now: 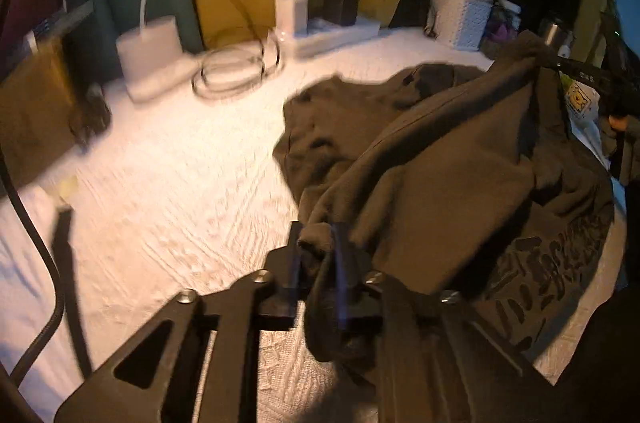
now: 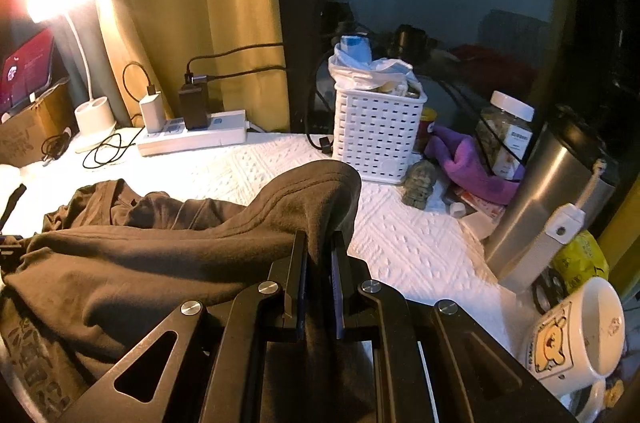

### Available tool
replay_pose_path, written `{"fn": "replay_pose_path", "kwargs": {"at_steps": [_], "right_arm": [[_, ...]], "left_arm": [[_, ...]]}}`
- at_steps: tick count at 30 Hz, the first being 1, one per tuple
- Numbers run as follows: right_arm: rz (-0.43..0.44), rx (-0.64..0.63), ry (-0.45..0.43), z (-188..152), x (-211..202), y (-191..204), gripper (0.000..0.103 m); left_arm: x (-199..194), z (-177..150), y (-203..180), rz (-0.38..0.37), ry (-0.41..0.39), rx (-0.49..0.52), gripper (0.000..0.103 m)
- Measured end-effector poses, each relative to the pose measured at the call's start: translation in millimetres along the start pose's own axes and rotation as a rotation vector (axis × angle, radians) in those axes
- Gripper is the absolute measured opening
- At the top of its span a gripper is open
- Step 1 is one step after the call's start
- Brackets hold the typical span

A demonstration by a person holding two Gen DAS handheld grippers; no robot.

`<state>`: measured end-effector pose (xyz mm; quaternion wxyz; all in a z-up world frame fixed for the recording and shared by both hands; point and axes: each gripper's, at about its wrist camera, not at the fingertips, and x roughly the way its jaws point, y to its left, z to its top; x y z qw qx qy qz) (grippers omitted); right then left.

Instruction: Fold small clothes

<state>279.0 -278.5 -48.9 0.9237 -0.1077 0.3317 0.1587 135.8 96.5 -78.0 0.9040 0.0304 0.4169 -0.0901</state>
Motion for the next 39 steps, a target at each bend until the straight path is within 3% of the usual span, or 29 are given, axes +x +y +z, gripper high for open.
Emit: {"fn": "replay_pose_path", "kwargs": {"at_steps": [8,15,20,26,27,28,31,39], "right_arm": [[-0.006,-0.034,-0.051,12.5,-20.7,8.1,0.010],[-0.010,-0.058,-0.086,37.4,-11.0,11.8,0.010],[-0.017,-0.045,-0.030,40.6,22.5,7.1,0.010],[-0.050,-0.016,0.072,24.8,67.7,-2.8,0.010],[-0.060,-0.019,0.083,22.4,72.3,-3.6,0.010],[-0.075,-0.020,0.098,19.3,78.3,-4.9,0.010],[-0.103,-0.008,0.141,12.9,92.0,-9.8,0.010],[-0.166,-0.073,0.175,5.1,100.1,-2.8,0.011]], "left_arm": [[-38.4,35.1,-4.3,0.082,-0.183,0.066,0.008],[-19.0,70.3,25.4,0.156,-0.282,0.070,0.008],[17.8,90.4,44.8,0.154,-0.281,0.058,0.008],[70.8,96.4,59.1,0.160,-0.192,0.022,0.015],[74.6,94.8,60.1,0.169,-0.179,0.015,0.025],[77.1,93.3,61.8,0.186,-0.172,0.006,0.043],[69.3,87.1,73.6,0.198,-0.173,-0.053,0.071],[26.2,50.4,83.3,0.168,-0.121,-0.153,0.076]]}}
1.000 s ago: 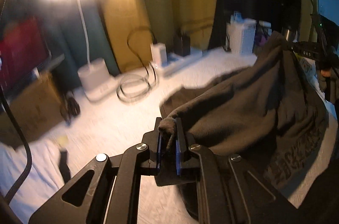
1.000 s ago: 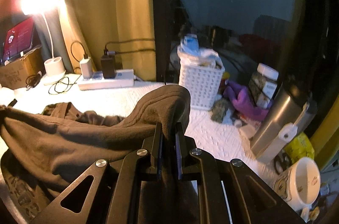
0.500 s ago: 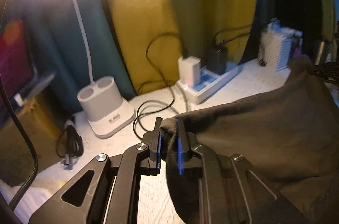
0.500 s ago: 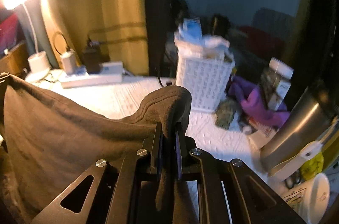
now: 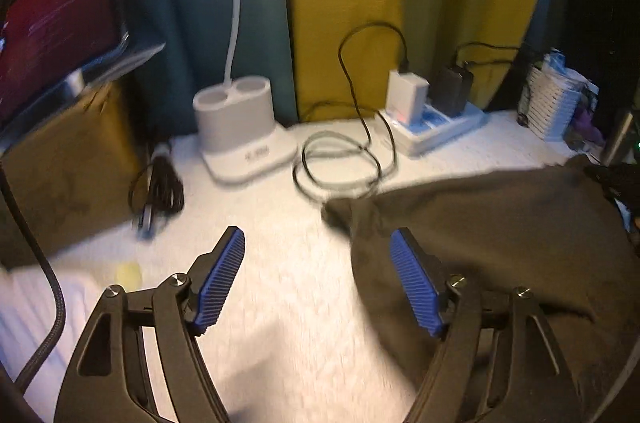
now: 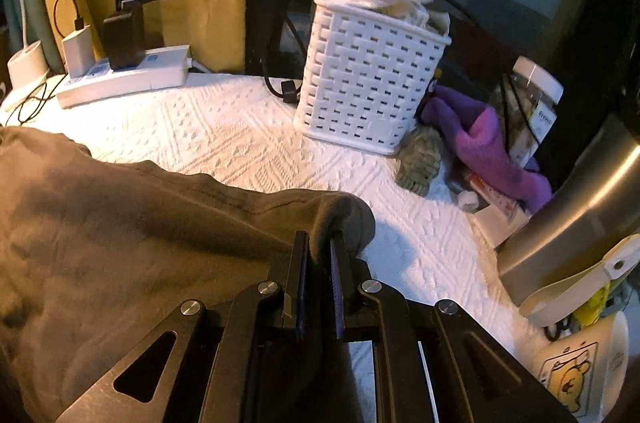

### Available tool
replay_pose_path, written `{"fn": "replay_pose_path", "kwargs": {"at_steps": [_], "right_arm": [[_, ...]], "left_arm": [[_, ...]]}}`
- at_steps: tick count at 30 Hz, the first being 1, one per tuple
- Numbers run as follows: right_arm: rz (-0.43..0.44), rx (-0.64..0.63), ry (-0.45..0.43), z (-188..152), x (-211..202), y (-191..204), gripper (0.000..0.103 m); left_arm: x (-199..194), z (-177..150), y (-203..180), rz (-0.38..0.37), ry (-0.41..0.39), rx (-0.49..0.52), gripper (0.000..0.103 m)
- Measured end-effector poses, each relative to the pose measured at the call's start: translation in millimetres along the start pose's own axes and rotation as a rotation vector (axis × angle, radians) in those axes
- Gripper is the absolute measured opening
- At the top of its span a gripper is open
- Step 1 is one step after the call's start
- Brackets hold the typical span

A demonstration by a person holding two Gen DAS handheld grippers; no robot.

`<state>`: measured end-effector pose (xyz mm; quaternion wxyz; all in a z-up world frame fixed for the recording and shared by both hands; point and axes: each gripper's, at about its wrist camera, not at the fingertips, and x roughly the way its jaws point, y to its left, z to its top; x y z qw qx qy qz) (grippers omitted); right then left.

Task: Fold small clothes
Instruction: 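Lower the folded hem onto the shirt and open both grippers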

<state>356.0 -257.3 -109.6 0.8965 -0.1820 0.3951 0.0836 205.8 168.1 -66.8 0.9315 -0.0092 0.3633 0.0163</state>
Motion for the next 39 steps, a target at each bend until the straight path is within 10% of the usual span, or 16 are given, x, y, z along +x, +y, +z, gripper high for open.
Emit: {"fn": "replay_pose_path", "kwargs": {"at_steps": [2,4,5,22,23,25,27,33,39], "right_arm": [[-0.006,0.004,-0.002,-0.3,-5.4,-2.7,0.022],[-0.006,0.018,-0.008,-0.8,-12.7,-4.8,0.074],[-0.006,0.025,-0.020,-2.4,-18.5,-6.7,0.082],[0.141,0.075,-0.057,-87.4,-122.1,13.3,0.082],[0.152,0.077,-0.053,-93.8,-125.8,15.6,0.082],[0.167,0.079,-0.044,-103.3,-129.3,20.2,0.082],[0.177,0.082,-0.036,-109.7,-129.5,23.9,0.082],[0.188,0.091,-0.009,-124.5,-125.7,30.7,0.082],[0.183,0.149,0.018,-139.3,-119.5,18.1,0.082]], "left_arm": [[-8.1,-11.6,-1.7,0.002,0.028,-0.006,0.077],[-19.9,-24.6,-4.6,-0.014,0.043,-0.010,0.077],[-25.5,-30.4,-6.5,-0.021,0.048,-0.014,0.077],[-53.2,-111.9,-57.8,-0.360,0.143,-0.056,0.076],[-52.6,-112.5,-61.8,-0.363,0.147,-0.047,0.073],[-56.3,-111.4,-65.9,-0.368,0.131,-0.038,0.021],[-61.4,-110.1,-70.3,-0.342,0.124,-0.028,0.007],[-108.9,-110.9,-83.7,-0.244,0.061,0.004,0.004],[-121.4,-151.1,-95.8,-0.155,0.181,0.019,0.004]]}}
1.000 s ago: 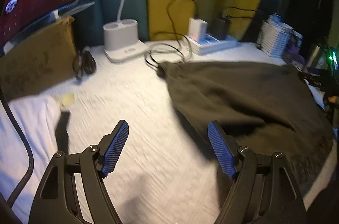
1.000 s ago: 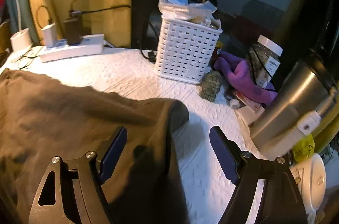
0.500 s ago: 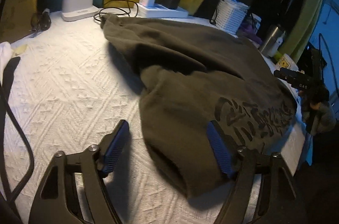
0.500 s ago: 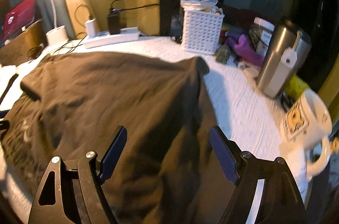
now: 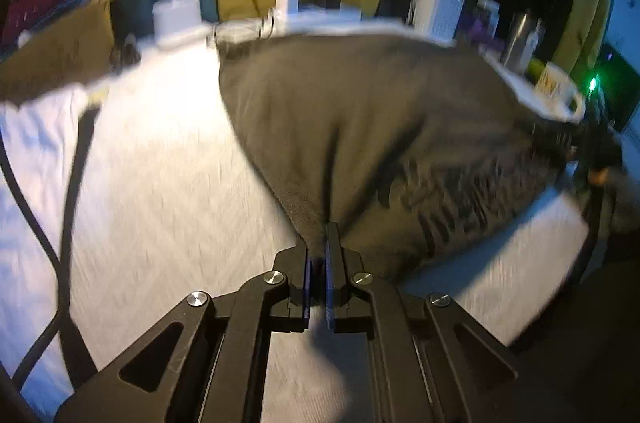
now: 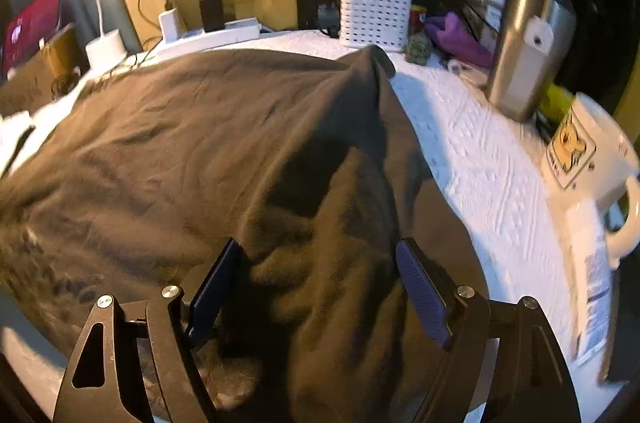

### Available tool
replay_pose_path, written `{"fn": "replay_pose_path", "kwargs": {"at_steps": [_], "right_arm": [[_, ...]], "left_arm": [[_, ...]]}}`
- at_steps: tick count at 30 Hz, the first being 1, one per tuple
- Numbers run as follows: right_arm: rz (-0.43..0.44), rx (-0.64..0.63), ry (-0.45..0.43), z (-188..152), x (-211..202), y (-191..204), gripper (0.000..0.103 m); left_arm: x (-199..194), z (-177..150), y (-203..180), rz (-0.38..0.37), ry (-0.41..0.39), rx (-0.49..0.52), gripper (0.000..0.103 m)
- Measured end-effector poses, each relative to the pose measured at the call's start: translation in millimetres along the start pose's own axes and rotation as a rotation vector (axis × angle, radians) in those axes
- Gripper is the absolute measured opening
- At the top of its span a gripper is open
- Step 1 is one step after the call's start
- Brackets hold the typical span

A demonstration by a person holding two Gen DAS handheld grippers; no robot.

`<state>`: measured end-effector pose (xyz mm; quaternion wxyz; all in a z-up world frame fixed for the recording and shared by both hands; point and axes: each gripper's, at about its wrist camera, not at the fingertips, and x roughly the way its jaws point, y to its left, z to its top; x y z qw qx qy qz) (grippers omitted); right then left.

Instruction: Fold small clothes

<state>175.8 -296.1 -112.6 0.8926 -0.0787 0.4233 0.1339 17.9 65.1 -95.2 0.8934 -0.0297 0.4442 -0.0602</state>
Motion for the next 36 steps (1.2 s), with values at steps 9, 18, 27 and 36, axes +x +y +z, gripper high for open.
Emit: {"fn": "replay_pose_path", "kwargs": {"at_steps": [9,18,27,36], "right_arm": [[0.002,0.007,-0.006,-5.7,-7.0,-8.5,0.082],[-0.061,0.100,-0.032,-23.5,-37.9,-53.2,0.082],[-0.085,0.103,-0.065,-31.2,-53.9,-75.2,0.080],[-0.065,0.134,-0.036,-41.3,-52.2,-93.3,0.061]], "left_arm": [[-17.6,7.9,28.0,-0.024,0.000,-0.117,0.026],[9.0,28.7,82.5,-0.008,-0.070,-0.227,0.041],[32.9,29.7,23.5,-0.057,-0.017,-0.040,0.041],[24.9,18.7,22.0,0.007,-0.002,-0.037,0.065]]}}
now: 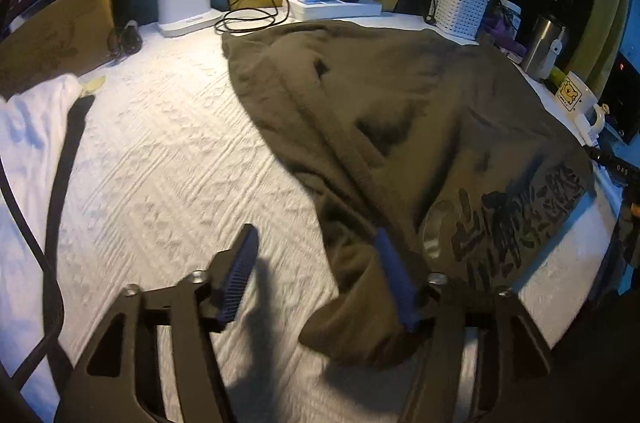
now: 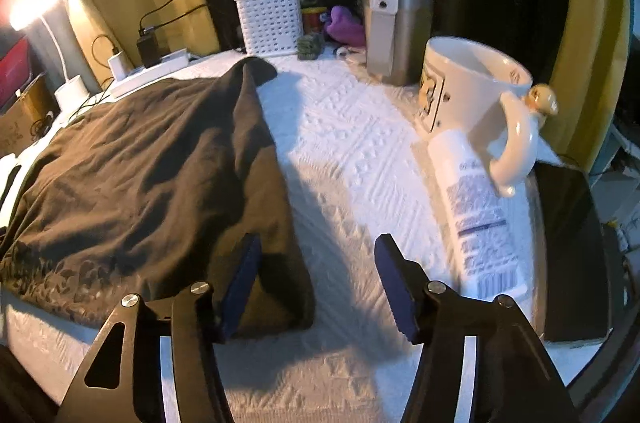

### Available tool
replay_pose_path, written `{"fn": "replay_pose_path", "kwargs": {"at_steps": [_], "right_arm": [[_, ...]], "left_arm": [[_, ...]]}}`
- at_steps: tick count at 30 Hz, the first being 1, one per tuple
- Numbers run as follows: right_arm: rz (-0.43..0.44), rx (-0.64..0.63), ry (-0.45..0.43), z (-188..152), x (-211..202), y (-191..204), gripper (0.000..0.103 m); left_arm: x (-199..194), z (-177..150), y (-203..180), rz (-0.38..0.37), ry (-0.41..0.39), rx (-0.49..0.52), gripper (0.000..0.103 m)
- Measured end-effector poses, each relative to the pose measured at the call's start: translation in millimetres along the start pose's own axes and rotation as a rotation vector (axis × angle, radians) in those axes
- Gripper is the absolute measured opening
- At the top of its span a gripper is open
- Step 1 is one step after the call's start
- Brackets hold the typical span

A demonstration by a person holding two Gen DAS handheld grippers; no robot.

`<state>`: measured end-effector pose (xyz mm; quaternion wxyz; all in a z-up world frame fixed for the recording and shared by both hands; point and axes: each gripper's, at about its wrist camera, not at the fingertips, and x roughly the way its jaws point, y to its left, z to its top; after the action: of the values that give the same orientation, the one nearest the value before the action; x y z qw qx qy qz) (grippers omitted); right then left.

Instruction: Fold small clothes

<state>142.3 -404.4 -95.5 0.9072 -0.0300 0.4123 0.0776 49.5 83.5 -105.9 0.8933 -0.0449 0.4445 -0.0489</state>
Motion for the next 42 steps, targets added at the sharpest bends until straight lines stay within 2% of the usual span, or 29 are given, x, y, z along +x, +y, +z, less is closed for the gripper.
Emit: {"fn": "replay_pose_path", "kwargs": {"at_steps": [4,5,6,7,8,10,11,13,15,17,22,24,26,30,34,37,41,42], "right_arm": [[0.056,-0.010,0.028,-10.4,7.0,12.3,0.053],[0.040,-0.020,0.009,-12.2,6.3,17.7,0.051],[0.039,-0.028,0.008,-13.5,6.7,22.7,0.048],[0.048,-0.038,0.007,-13.9,6.9,27.3,0.038],[0.059,-0.044,0.006,-14.2,7.5,30.9,0.031],[0.057,-0.060,0.000,-15.0,9.1,36.8,0.027],[0.058,-0.064,-0.002,-15.3,9.0,37.8,0.018],[0.078,-0.062,-0.001,-15.2,8.7,38.4,0.013],[0.071,-0.070,-0.004,-13.9,7.6,39.3,0.011],[0.059,-0.071,-0.018,-10.1,3.6,38.8,0.010],[0.019,-0.087,-0.076,4.5,-19.5,30.8,0.008],[0.005,-0.087,-0.085,7.2,-24.7,26.4,0.008],[0.000,-0.086,-0.080,5.8,-23.6,23.0,0.008],[-0.032,-0.095,-0.017,-9.3,-4.2,20.0,0.007],[-0.039,-0.092,-0.006,-21.1,-4.9,14.4,0.007],[-0.048,-0.093,-0.004,-21.3,-5.5,15.2,0.007],[-0.056,-0.075,0.008,-18.3,-4.0,13.8,0.008],[-0.056,-0.074,0.013,-18.1,-3.5,14.0,0.008]], "left_arm": [[-1.4,-11.2,0.8,-0.008,0.021,-0.029,0.066],[-1.8,-12.7,-0.1,-0.003,0.018,-0.035,0.066],[-2.5,-13.9,-2.1,0.005,0.007,-0.040,0.066],[-1.9,-14.5,-3.9,0.013,0.002,-0.041,0.066],[-1.6,-15.6,-6.3,0.018,-0.004,-0.034,0.066],[-0.7,-16.1,-9.3,0.027,-0.011,-0.018,0.062],[-1.3,-16.7,-10.6,0.021,-0.013,-0.014,0.055],[-2.7,-17.6,-14.7,-0.031,-0.005,-0.006,0.016],[-6.1,-18.0,-23.0,-0.014,-0.012,0.023,0.009],[-14.1,-16.3,-25.4,0.016,-0.034,0.045,0.008],[-49.7,-5.8,0.6,0.106,-0.137,-0.050,0.007],[-50.6,-7.3,7.4,0.126,-0.134,-0.048,0.007],[-42.2,-14.5,9.4,0.181,-0.111,-0.033,0.007],[-21.1,-34.3,14.1,0.156,-0.006,-0.069,0.007],[-16.4,-37.9,21.8,0.171,0.008,-0.102,0.013],[-17.2,-38.4,29.3,0.156,0.004,-0.134,0.013],[-26.7,-32.8,34.0,0.187,-0.048,-0.142,0.013],[-29.9,-30.7,36.5,0.200,-0.060,-0.144,0.016]]}}
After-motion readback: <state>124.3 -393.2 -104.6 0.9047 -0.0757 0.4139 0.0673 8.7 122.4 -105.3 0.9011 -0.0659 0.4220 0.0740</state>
